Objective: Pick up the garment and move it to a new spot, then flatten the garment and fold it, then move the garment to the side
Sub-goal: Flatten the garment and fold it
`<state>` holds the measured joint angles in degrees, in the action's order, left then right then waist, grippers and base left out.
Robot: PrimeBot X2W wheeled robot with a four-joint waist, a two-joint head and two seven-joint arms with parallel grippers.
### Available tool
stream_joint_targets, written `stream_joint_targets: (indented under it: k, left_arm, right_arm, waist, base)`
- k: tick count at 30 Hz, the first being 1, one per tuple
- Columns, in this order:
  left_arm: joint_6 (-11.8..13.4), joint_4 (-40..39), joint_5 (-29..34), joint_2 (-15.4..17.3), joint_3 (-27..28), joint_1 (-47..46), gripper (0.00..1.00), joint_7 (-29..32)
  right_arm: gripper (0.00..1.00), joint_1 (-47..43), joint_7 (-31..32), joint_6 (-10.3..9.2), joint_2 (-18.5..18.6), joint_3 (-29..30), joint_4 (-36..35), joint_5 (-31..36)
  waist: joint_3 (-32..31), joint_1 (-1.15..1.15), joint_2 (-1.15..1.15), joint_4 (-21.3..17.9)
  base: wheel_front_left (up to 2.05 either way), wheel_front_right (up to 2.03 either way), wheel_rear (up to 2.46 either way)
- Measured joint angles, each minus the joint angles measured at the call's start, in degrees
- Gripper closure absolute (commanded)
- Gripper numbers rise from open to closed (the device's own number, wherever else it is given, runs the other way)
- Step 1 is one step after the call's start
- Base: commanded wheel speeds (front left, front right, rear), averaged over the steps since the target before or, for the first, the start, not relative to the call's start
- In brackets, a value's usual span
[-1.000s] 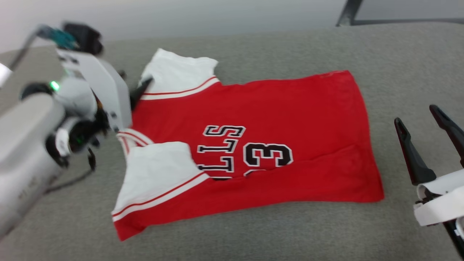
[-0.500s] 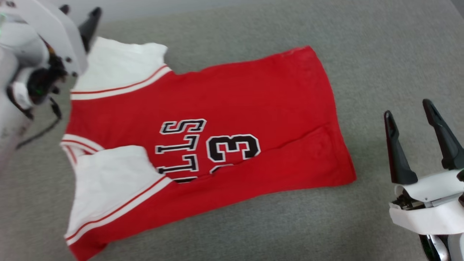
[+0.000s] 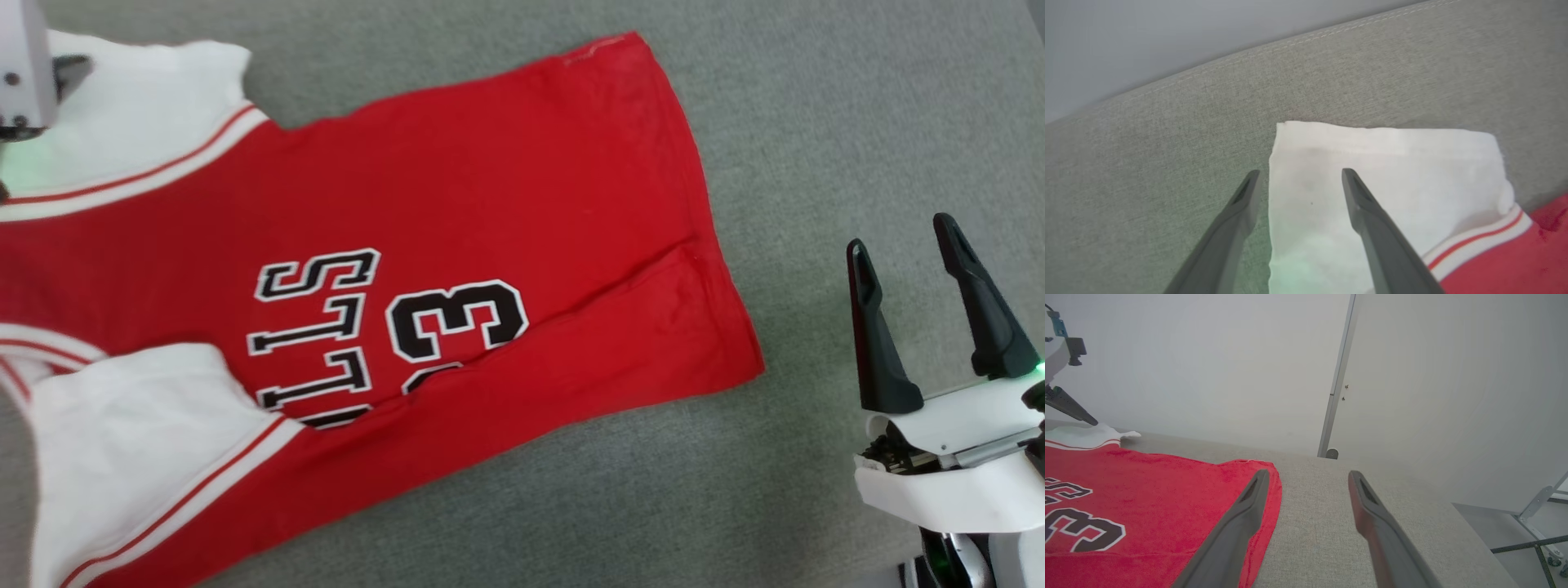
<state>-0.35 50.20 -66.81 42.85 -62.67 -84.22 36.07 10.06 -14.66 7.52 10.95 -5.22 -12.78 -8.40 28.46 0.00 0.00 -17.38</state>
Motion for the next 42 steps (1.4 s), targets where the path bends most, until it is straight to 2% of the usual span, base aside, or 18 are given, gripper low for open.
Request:
stream_joint_targets:
  k: [7,18,19,20,21,24,31,33,34,35,37,42]
  left_arm:
    - [-0.92,4.2,1.37,0.27,-2.27,-4.31,0.0,8.66]
    - [-0.62,8.53,1.15,-1.27,-2.66,-9.01,0.0,15.84]
    - [-0.24,8.88,0.94,-1.55,-2.66,-9.27,0.03,16.52]
    - [0.14,9.23,0.57,-1.9,-2.5,-9.44,0.72,17.42]
    - [0.59,9.49,0.2,-2.3,-2.33,-9.51,1.0,17.84]
    - [2.29,9.83,-0.6,-3.33,-2.03,-9.71,1.0,19.34]
    - [1.76,8.36,0.14,-5.15,-2.27,-9.82,1.0,15.89]
    - [1.6,8.32,-0.02,-5.84,-2.07,-9.77,1.0,15.23]
    - [1.59,8.31,-0.18,-6.77,-1.91,-9.59,1.0,14.44]
    - [1.59,8.31,-0.18,-6.77,-1.91,-9.59,1.0,14.44]
    - [1.31,8.26,-0.25,-7.67,-1.78,-9.54,1.0,13.5]
    - [0.76,8.43,-0.77,-10.1,-1.32,-9.39,1.0,11.71]
  right_arm:
    - [0.0,0.21,1.1,0.0,-0.04,-0.82,-0.38,-1.87]
    - [0.0,1.2,2.76,0.0,0.21,-1.12,-1.22,-3.64]
    - [0.0,1.32,2.89,0.0,0.21,-1.2,-1.3,-3.68]
    - [0.0,1.48,3.12,0.0,0.21,-1.29,-1.4,-3.79]
    - [0.0,1.57,3.38,0.0,0.22,-1.3,-1.44,-3.96]
    - [0.0,2.1,4.28,0.0,0.35,-1.14,-1.74,-4.47]
    - [0.0,6.95,10.61,0.0,2.6,-1.71,-3.77,-7.99]
    - [0.0,9.88,14.71,0.0,4.43,-2.64,-3.61,-8.84]
    - [0.0,13.96,19.81,0.0,5.31,-3.09,-2.61,-11.48]
    - [0.0,13.96,19.81,0.0,5.31,-3.09,-2.61,-11.48]
    - [0.0,18.28,25.16,0.02,7.37,-4.88,-1.14,-12.73]
    - [0.0,29.53,41.61,0.0,10.58,-8.51,8.1,-18.42]
  waist:
    - [3.06,0.0,0.0,-2.01]
    - [5.59,0.0,0.0,-2.76]
    - [5.7,0.0,0.0,-2.7]
    - [5.76,0.0,0.0,-2.61]
    - [5.81,0.0,0.0,-2.49]
    - [5.84,0.0,0.0,-1.96]
    - [5.78,0.0,0.0,-0.03]
    - [5.65,0.0,0.0,0.65]
    - [5.47,0.0,0.0,1.38]
    - [5.47,0.0,0.0,1.38]
    - [5.28,0.0,0.0,2.14]
    - [4.9,0.0,0.0,4.02]
  base:
    - [0.0,0.0,0.0]
    - [0.0,0.0,0.0]
    - [0.0,0.0,0.0]
    - [0.0,0.0,0.0]
    - [0.0,0.0,0.0]
    - [0.0,0.0,0.0]
    - [0.0,0.0,0.0]
    - [0.0,0.0,0.0]
    - [0.0,0.0,0.0]
    - [0.0,0.0,0.0]
    - [0.0,0.0,0.0]
    - [0.0,0.0,0.0]
